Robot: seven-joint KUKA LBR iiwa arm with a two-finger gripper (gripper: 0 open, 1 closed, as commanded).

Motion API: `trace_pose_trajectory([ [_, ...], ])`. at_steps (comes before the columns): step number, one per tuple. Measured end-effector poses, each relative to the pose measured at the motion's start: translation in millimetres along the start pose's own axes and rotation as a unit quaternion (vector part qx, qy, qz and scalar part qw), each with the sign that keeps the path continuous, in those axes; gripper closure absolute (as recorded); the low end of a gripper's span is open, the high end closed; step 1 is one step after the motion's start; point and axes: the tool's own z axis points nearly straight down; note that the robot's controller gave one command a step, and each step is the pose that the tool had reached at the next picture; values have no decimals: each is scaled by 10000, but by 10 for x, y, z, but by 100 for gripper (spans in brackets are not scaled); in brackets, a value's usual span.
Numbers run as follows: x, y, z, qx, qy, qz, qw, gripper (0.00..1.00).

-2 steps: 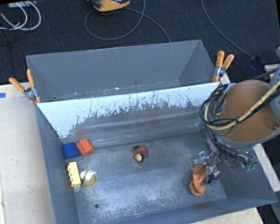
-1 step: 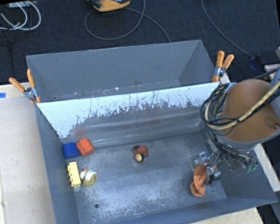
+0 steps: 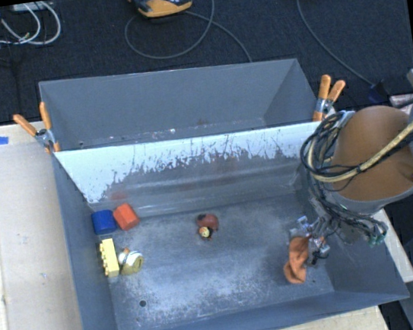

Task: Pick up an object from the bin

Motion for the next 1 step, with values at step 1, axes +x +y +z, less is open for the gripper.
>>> trace_pose_trajectory([
  [1,-15,-4,-82,10,-20,1,10000,100],
])
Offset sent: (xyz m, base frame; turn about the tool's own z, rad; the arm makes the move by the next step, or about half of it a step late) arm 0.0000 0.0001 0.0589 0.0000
